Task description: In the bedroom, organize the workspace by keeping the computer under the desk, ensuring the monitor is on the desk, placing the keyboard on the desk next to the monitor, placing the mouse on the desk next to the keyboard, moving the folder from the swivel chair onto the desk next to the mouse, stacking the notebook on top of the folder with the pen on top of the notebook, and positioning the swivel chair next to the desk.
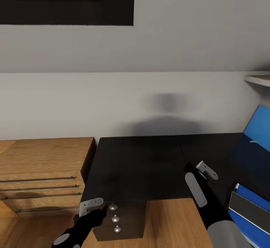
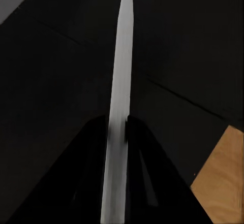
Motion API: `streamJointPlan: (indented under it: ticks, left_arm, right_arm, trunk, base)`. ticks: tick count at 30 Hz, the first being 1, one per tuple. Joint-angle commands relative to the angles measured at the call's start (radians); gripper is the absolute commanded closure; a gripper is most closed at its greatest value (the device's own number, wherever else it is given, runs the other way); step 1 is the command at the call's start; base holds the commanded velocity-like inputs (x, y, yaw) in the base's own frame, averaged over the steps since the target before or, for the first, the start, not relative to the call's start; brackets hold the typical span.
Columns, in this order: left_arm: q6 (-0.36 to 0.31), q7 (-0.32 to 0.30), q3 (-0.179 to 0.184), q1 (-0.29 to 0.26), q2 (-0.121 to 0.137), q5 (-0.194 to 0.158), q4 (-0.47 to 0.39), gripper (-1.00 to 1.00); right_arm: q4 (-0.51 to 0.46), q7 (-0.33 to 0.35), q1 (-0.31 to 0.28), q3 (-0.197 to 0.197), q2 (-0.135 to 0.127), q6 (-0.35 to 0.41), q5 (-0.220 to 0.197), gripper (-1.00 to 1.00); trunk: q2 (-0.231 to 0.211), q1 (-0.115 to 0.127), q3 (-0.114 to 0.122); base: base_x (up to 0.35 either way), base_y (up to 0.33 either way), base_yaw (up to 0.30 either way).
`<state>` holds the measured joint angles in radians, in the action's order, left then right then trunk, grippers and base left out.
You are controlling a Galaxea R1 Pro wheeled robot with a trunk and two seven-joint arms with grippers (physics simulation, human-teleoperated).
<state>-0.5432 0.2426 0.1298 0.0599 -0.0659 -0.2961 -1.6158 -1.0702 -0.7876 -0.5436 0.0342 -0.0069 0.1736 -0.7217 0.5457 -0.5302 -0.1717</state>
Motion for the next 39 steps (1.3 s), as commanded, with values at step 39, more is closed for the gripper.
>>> streamJointPlan:
  ticks: [39]
  left_arm:
    - [0.000, 0.009, 0.002, 0.000, 0.000, -0.011, -0.003, -1.00]
  right_arm:
    - [0.007, -0.004, -0.001, -0.016, -0.007, 0.004, -0.002, 1.00]
  trunk:
    - [0.002, 0.000, 0.013]
  base:
    - [0.000, 0.000, -0.286]
